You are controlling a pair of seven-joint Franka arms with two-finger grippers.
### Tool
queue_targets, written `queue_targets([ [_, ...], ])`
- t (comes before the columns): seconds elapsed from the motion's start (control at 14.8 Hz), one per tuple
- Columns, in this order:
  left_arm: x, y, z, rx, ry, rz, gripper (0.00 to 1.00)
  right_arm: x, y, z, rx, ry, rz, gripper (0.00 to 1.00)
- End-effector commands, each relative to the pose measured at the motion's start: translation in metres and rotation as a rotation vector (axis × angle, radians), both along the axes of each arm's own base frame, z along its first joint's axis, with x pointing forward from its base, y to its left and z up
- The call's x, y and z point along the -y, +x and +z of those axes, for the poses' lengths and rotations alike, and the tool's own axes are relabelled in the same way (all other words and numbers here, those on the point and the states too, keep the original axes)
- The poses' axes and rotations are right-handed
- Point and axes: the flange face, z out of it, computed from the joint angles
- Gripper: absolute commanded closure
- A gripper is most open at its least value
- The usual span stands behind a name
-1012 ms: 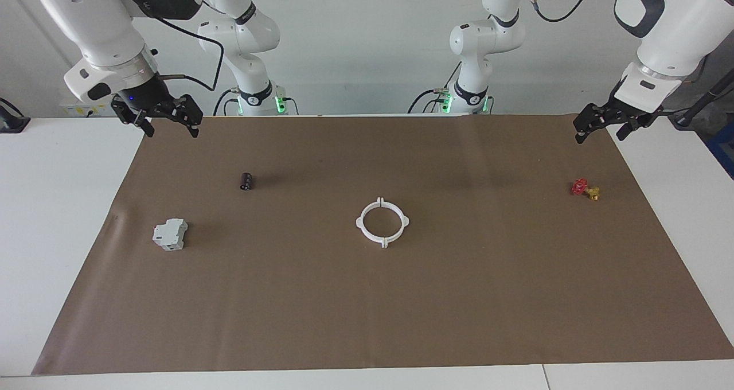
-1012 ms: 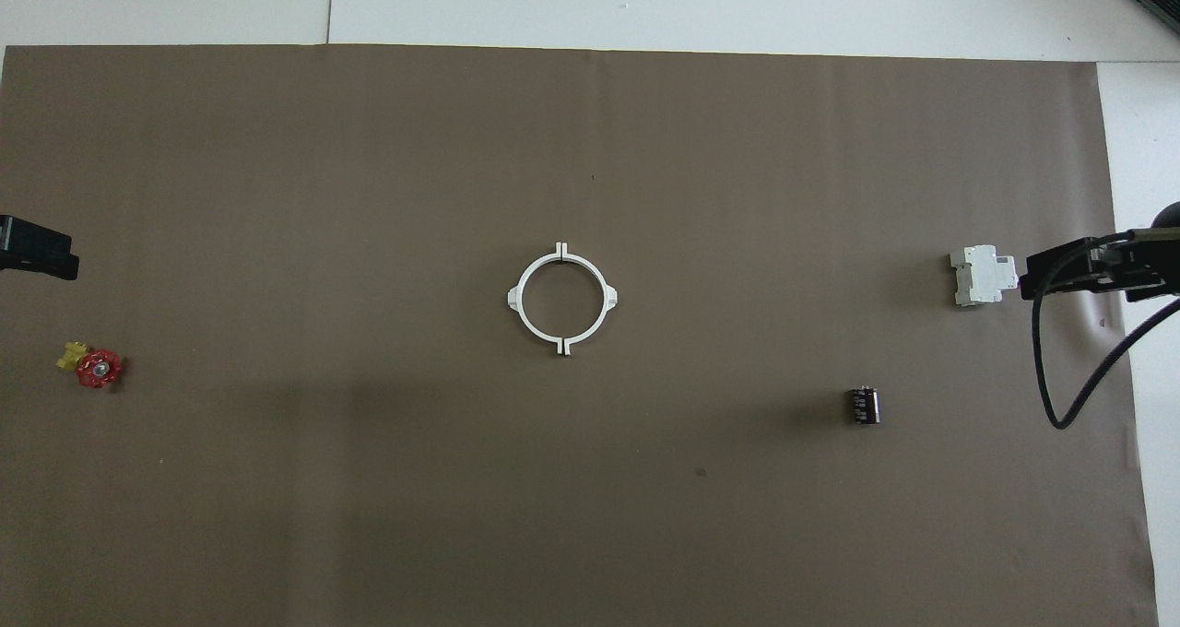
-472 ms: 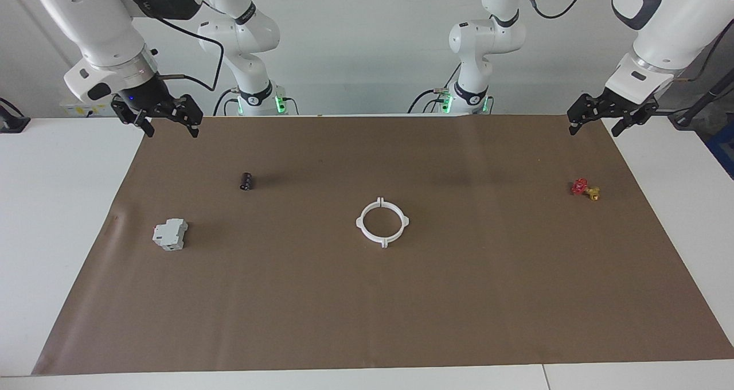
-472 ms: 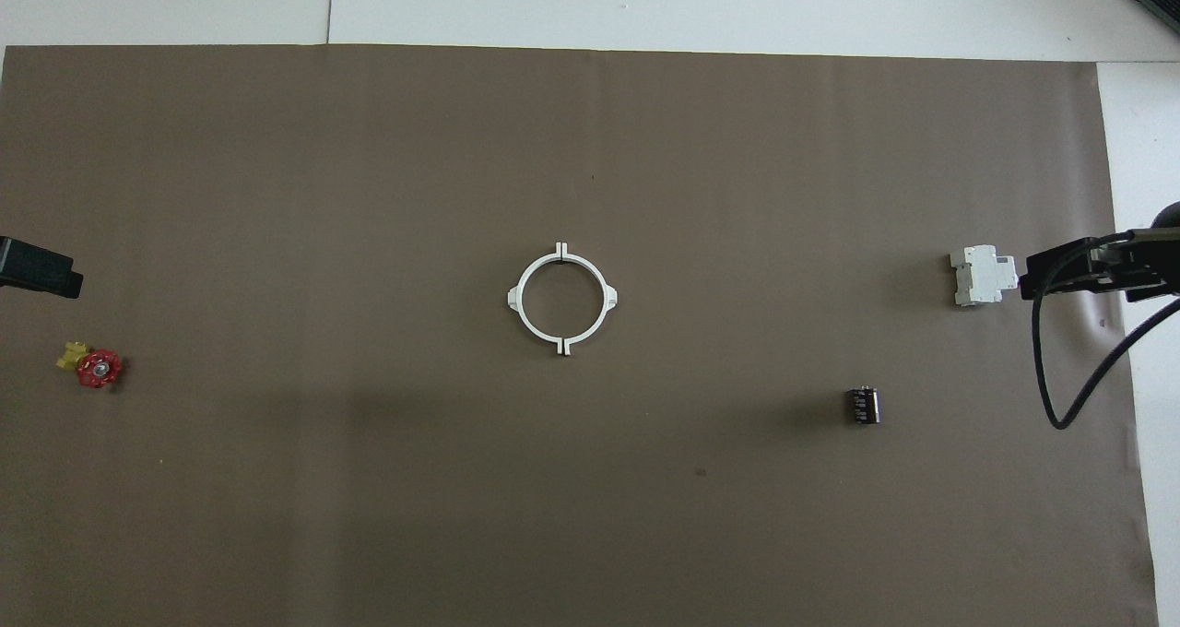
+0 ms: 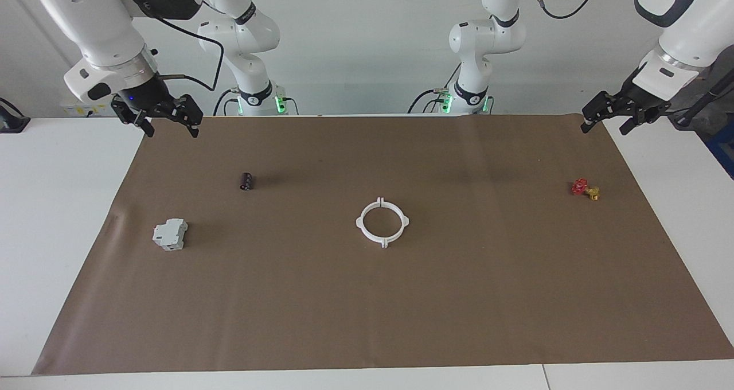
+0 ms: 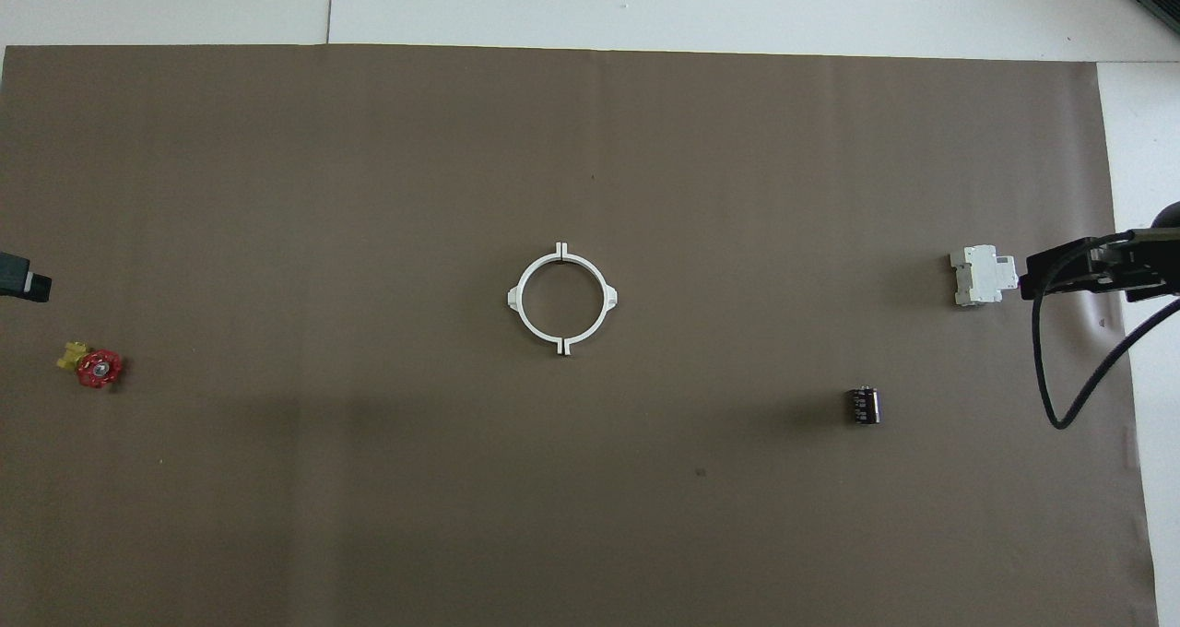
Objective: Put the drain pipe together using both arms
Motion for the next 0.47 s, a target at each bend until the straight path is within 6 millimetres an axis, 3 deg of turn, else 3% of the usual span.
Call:
queue_targets([
  [0.0,0.022,-0.001,-0.002,-0.012,-0.006,0.001,0.0,0.001,-0.006,0.004,0.0,0.025,0.017,0.0],
  [0.27,0.041,0.001,0.0,-0.015,-0.003,-0.005,0.0,0.001,-0.006,0.004,0.0,0.025,0.017,0.0],
  [0.4,0.065,0.005,-0.004,-0.019,0.006,0.005,0.0,0.001,-0.006,0.004,0.0,0.025,0.016,0.0],
])
